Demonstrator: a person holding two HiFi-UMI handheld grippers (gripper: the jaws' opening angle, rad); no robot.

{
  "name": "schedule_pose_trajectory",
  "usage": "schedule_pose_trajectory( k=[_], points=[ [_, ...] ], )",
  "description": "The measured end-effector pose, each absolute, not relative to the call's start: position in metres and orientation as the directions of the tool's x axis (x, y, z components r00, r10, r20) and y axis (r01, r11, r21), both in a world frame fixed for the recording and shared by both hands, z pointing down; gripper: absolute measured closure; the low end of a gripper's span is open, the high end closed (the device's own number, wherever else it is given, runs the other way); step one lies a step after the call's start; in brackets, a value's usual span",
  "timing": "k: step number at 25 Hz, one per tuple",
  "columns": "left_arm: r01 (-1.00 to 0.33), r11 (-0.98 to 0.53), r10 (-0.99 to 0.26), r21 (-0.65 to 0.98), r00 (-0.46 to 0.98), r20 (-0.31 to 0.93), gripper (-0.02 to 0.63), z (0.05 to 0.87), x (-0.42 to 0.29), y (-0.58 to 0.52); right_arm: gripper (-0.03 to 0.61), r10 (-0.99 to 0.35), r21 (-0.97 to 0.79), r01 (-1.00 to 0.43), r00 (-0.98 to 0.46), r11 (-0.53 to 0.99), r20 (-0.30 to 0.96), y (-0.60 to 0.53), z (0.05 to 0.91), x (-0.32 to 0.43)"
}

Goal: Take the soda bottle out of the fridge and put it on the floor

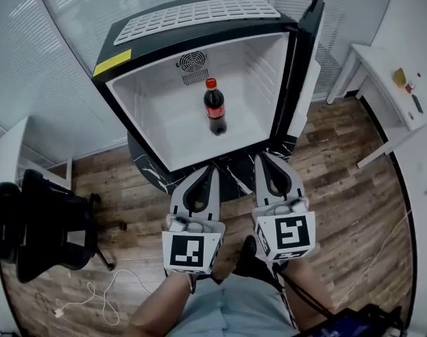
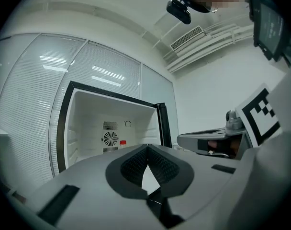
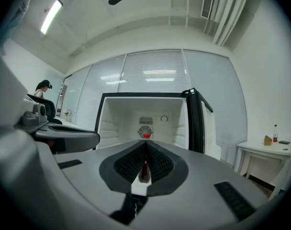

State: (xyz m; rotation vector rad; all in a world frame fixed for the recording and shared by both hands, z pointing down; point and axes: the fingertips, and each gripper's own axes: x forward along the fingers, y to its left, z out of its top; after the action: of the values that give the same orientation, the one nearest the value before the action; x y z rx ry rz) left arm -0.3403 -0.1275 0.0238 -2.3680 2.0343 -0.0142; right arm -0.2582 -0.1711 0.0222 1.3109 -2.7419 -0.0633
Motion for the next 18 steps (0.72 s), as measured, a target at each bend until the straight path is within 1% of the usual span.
schedule_pose_trajectory(
  k=[6, 11, 14, 18],
  points=[
    [-1.000, -0.024, -0.999, -0.003, 0.024, -0.029, 0.603, 0.014, -0.335, -0.165, 0.565, -0.682, 0.090, -0.677, -0.727, 0.731, 0.076, -0.213, 0.019, -0.261],
    [-0.999, 0.040, -0.998, 0.009, -0.041, -0.044, 0.603, 0.015, -0.343, -0.191, 0.565, -0.617, 0.078, -0.612, -0.782, 0.787, 0.091, -0.236, 0.041, -0.275],
    [-0.996, 0.085, -0.996, 0.038, -0.087, -0.036, 0.603, 0.035, -0.358, -0.201, 0.565, -0.592, 0.059, -0.590, -0.798, 0.806, 0.108, -0.247, 0.069, -0.284],
    [-0.990, 0.132, -0.991, 0.050, -0.133, -0.005, 0.603, 0.095, -0.374, -0.217, 0.565, -0.562, 0.031, -0.564, -0.816, 0.825, 0.135, -0.261, 0.130, -0.297]
  ],
)
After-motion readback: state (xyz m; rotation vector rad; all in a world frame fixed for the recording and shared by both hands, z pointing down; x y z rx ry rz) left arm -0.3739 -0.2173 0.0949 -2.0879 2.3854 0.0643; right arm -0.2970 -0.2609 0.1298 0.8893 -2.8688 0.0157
